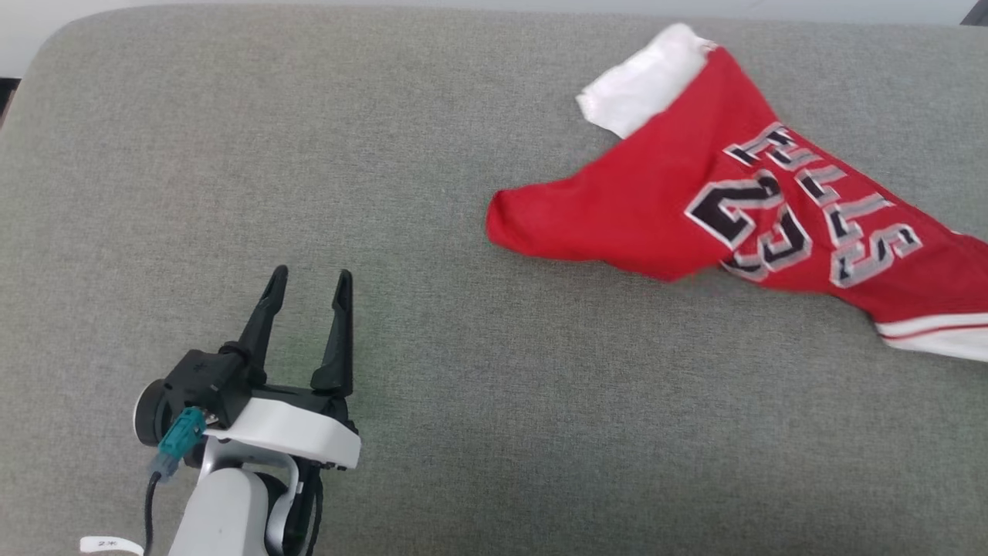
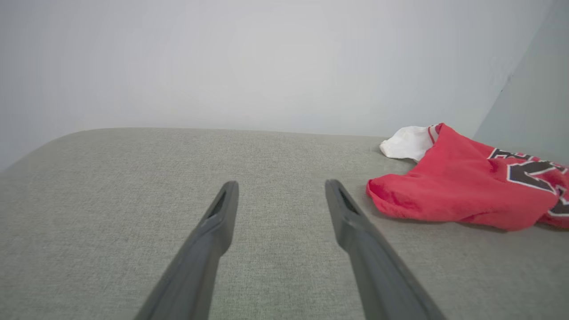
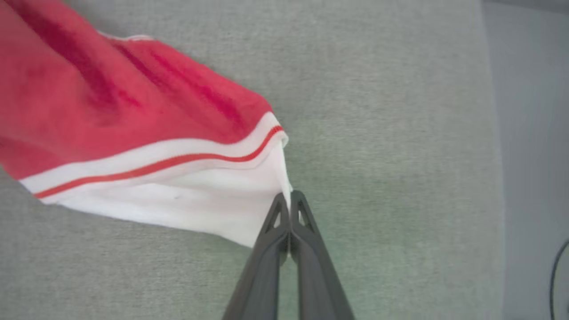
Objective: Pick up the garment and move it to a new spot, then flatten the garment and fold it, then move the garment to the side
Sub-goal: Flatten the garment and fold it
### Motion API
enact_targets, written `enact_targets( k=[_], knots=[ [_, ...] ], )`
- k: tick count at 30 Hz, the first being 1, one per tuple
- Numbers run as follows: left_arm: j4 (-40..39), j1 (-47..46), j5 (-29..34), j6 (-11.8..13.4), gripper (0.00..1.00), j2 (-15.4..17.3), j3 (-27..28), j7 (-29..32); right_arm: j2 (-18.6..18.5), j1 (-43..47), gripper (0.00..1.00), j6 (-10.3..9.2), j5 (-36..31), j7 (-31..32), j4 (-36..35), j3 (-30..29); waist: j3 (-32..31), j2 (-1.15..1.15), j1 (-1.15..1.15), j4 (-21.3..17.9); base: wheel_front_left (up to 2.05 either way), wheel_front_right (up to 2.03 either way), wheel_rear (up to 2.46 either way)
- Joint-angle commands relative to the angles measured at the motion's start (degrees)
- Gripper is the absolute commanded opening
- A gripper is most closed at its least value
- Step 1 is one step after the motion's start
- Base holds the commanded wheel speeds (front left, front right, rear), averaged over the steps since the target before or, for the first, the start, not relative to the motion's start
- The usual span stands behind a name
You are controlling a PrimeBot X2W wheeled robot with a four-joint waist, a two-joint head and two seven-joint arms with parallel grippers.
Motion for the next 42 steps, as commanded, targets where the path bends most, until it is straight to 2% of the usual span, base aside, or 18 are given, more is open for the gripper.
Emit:
enact_targets(
  k=[1,7,8,9,10,11,15,20,22,26,29,32,33,37,42],
  knots=[
    [-0.1,0.3,-0.2,-0.1,1.00,0.2,-0.2,-0.3,0.7,0.5,0.00,-0.14,-2.8,-0.6,0.0,-3.1,0.0,0.00,0.00,0.1,0.00,0.00,0.00],
    [-0.4,-0.5,-0.3,-0.1,1.00,0.9,-1.2,-0.3,5.3,-0.3,0.02,-0.14,-7.9,-1.8,-1.7,-7.0,0.9,0.00,0.00,-0.1,0.00,0.00,0.00],
    [-0.3,-0.9,-0.4,-0.1,1.00,1.4,-1.7,-0.3,6.3,-0.6,0.34,-0.14,-8.3,-2.4,-1.8,-7.4,1.2,0.00,0.00,-0.4,0.00,0.00,0.00],
    [-0.3,-0.9,-0.4,-0.1,1.00,1.4,-1.7,-0.3,6.3,-0.6,0.34,-0.14,-8.3,-2.4,-1.8,-7.4,1.2,0.00,0.00,-0.4,0.00,0.00,0.00],
    [-0.2,-1.5,-0.6,-0.1,1.00,2.1,-2.4,-0.3,7.0,-0.8,0.80,-0.14,-9.2,-3.3,-2.2,-7.8,1.4,0.00,0.00,-0.6,0.00,0.00,0.00],
    [-0.2,-2.4,-0.7,-0.1,1.00,2.8,-3.3,-0.3,7.4,-0.9,1.00,-0.14,-9.8,-4.3,-2.6,-8.2,1.7,0.00,0.00,-0.9,0.00,0.00,0.00],
    [0.1,-7.2,-2.3,-0.1,1.00,7.9,-8.6,-0.3,10.6,-1.8,1.00,-0.14,-12.1,-9.8,-4.4,-10.8,2.9,0.00,0.00,-3.3,0.00,0.00,0.00],
    [-0.3,-17.5,-9.9,-0.1,1.00,16.4,-18.8,3.6,15.3,-2.8,1.00,-0.14,-14.6,-17.7,-8.2,-13.4,4.6,0.00,0.00,-7.1,0.00,0.00,0.00],
    [-1.5,-22.3,-12.8,-0.1,1.00,21.8,-25.8,7.5,17.0,-2.9,1.00,-0.13,-14.8,-19.9,-10.1,-13.2,5.2,0.00,0.00,-8.6,0.00,0.00,0.00],
    [-4.9,-33.1,-23.4,0.0,1.00,29.9,-41.1,17.2,19.7,-4.1,1.00,-0.14,-16.0,-23.7,-13.4,-12.7,6.1,0.00,0.00,-11.1,0.00,0.00,0.00],
    [-6.6,-41.2,-30.6,0.0,1.00,34.2,-52.7,24.7,21.9,-5.1,1.00,-0.13,-16.7,-24.9,-15.2,-10.9,6.8,0.00,0.00,-13.1,0.00,0.00,0.00],
    [-7.1,-48.2,-36.4,0.0,1.00,35.5,-63.2,29.8,23.4,-5.8,1.00,-0.13,-17.3,-25.4,-16.1,-9.0,7.5,0.00,0.00,-14.9,0.00,0.00,0.00],
    [-6.8,-50.4,-37.7,0.0,1.00,35.7,-65.0,30.6,23.9,-6.0,1.00,-0.13,-17.5,-25.4,-16.3,-8.2,7.8,0.00,0.00,-15.5,0.00,0.00,0.00],
    [-3.6,-54.7,-38.2,0.0,1.00,35.0,-68.2,32.5,25.1,-6.5,1.00,-0.13,-17.5,-25.9,-17.1,-6.5,9.2,0.00,0.00,-17.5,0.00,0.00,0.00],
    [-1.7,-52.2,-35.6,0.0,1.00,34.0,-68.1,37.7,26.0,-7.3,1.00,-0.13,-17.7,-26.3,-17.1,-5.0,10.3,0.00,0.00,-19.2,0.00,0.00,0.00]
  ],
)
